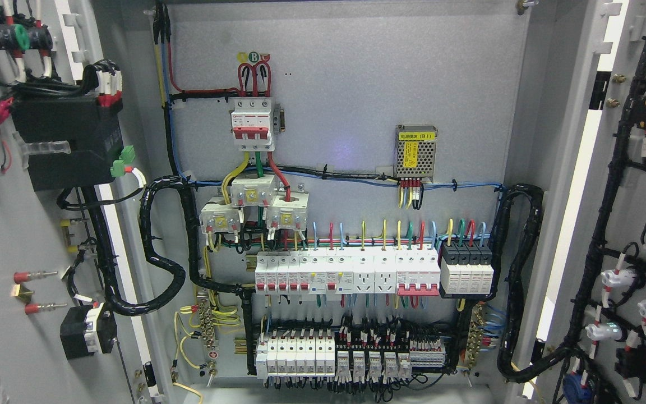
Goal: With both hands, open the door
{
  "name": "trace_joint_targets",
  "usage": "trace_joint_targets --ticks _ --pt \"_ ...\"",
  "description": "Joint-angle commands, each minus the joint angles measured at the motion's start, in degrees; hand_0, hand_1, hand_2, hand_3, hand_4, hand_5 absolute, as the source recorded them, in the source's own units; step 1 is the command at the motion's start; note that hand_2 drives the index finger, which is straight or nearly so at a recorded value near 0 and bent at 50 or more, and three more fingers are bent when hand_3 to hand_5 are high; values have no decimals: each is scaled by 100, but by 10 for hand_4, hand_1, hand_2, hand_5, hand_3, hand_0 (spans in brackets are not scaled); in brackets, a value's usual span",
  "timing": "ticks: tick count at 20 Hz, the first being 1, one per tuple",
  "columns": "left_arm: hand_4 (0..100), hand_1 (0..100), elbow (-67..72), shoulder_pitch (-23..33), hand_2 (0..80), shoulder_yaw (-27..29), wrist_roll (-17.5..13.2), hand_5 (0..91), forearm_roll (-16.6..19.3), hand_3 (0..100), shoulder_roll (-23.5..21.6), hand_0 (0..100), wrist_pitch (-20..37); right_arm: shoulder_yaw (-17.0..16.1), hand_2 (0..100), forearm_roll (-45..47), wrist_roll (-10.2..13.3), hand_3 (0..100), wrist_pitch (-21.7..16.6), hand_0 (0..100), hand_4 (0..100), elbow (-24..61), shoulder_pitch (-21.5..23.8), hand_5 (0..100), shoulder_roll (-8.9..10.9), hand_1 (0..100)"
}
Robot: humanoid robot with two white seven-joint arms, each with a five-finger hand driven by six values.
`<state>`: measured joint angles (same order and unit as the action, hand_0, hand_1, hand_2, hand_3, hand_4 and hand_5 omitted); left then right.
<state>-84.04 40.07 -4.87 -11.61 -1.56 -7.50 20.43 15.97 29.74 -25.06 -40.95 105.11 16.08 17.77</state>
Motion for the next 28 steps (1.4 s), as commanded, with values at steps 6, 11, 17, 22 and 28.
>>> trace_joint_targets --ticks 6,11,17,22,28 --pt "27 0 -1712 -26 0 118 -43 0 -195 0 -129 0 698 -1719 0 -12 -8 0 -835 225 0 527 879 0 1044 0" --pt "27 0 -1870 -192 0 109 -43 0 -195 0 -112 0 1094 -2097 0 -12 -8 0 -844 225 0 686 844 0 1106 0" --pt "26 0 -2265 -254 0 117 -60 0 -257 0 -85 0 1227 -2362 0 -3 1 0 -844 225 0 861 774 0 1132 0" --pt "26 0 -2485 -394 0 126 -69 0 -275 0 -59 0 1323 -2362 0 14 1 0 -783 225 0 1045 616 0 1132 0" --pt "26 0 -2503 -553 0 100 -78 0 -371 0 -24 0 2122 -2318 0 76 1 0 -590 225 0 1090 379 0 1141 0"
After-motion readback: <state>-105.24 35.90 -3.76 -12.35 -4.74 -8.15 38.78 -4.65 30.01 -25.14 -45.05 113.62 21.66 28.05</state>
